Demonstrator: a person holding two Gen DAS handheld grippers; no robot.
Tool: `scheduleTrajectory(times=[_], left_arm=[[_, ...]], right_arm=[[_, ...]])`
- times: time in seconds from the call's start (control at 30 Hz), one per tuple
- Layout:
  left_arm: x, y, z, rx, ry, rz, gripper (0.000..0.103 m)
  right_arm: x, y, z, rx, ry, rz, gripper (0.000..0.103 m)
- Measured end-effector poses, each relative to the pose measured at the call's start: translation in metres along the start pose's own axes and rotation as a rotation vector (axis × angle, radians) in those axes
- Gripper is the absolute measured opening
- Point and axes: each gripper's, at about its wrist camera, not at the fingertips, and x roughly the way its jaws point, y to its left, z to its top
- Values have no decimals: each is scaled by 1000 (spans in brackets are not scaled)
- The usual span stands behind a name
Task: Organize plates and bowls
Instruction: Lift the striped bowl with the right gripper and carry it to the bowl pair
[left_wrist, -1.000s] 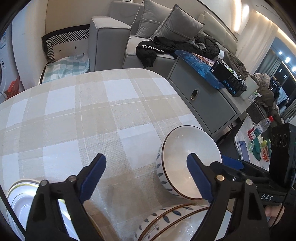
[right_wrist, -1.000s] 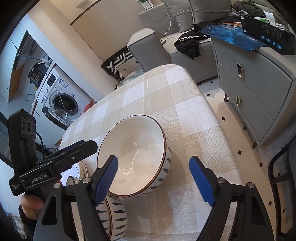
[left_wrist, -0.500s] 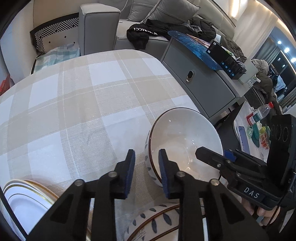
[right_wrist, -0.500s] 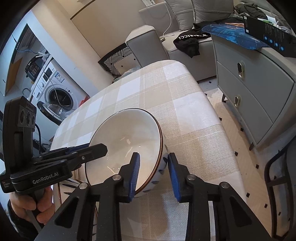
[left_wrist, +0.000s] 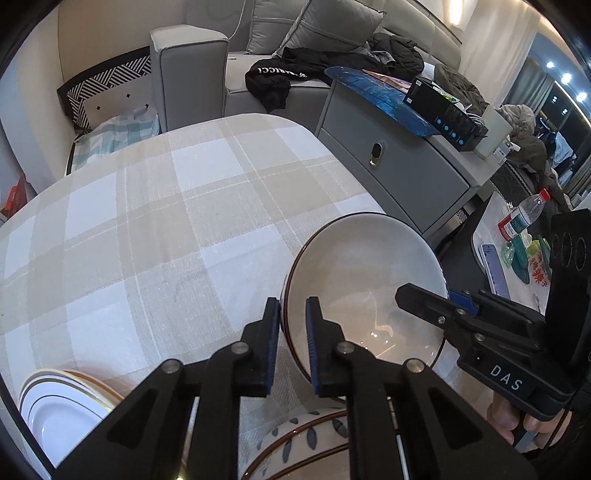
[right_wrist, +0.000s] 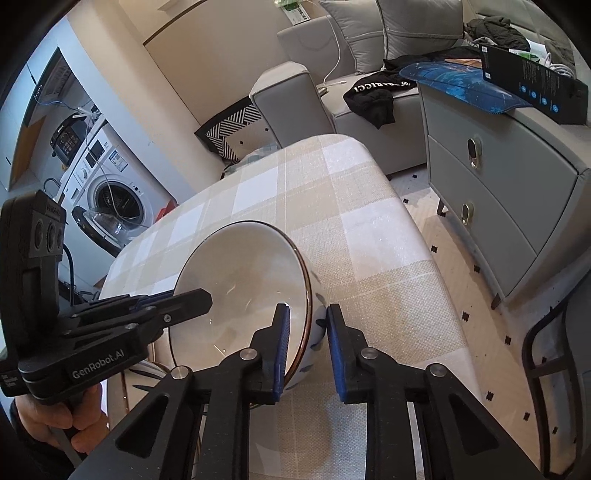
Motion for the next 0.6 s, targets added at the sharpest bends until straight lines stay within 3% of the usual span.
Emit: scheduleTrajectory(times=[0.6], left_arm=[[-15, -3, 2, 2, -61, 7, 11]], right_arm=[[-15, 3, 3, 9, -41, 9, 15]])
